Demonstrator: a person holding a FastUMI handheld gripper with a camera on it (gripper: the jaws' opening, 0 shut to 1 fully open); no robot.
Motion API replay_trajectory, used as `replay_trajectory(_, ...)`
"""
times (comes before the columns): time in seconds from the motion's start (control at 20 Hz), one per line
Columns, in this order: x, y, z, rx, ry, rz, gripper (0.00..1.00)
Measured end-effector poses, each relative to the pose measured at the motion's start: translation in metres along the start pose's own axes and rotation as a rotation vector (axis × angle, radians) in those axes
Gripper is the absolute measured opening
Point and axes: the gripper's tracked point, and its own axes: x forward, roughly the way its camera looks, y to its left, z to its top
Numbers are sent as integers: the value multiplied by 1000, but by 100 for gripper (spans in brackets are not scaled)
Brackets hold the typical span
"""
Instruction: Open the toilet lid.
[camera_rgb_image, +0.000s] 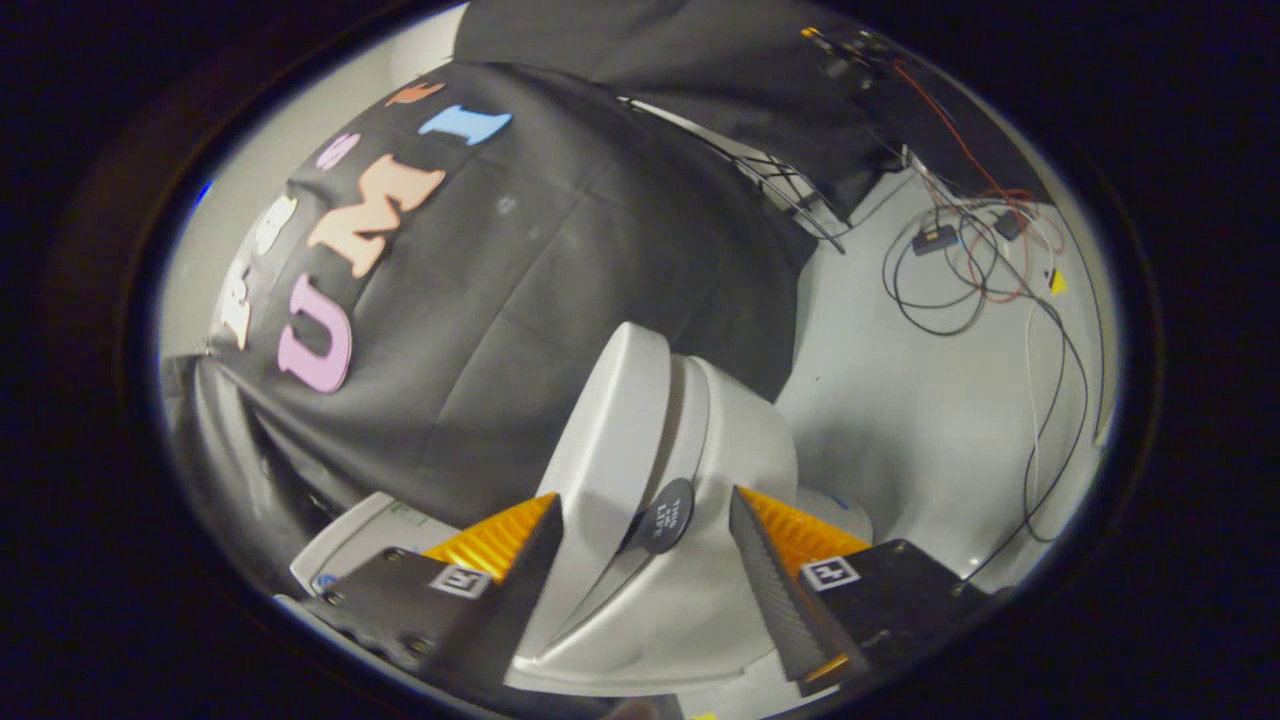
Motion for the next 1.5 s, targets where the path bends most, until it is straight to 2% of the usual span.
replay_trajectory(0.1,-8,-8,-6,39,18,-24,68)
replay_trajectory(0.2,0,-18,-5,68,26,-48,68)
replay_trajectory(0.3,4,-14,-3,104,43,-41,30)
replay_trajectory(0.5,-11,-6,8,199,10,-14,30)
replay_trajectory(0.55,8,-9,-3,222,27,-27,2)
replay_trajectory(0.65,6,-7,-1,252,6,-25,2)
replay_trajectory(0.8,1,3,2,182,-2,-45,1)
replay_trajectory(0.95,-3,4,0,72,10,-131,1)
replay_trajectory(1.1,-6,5,5,43,-5,-185,1)
replay_trajectory(1.35,-5,0,6,-103,-2,-305,2)
replay_trajectory(1.5,-6,-3,10,-136,-21,-356,2)
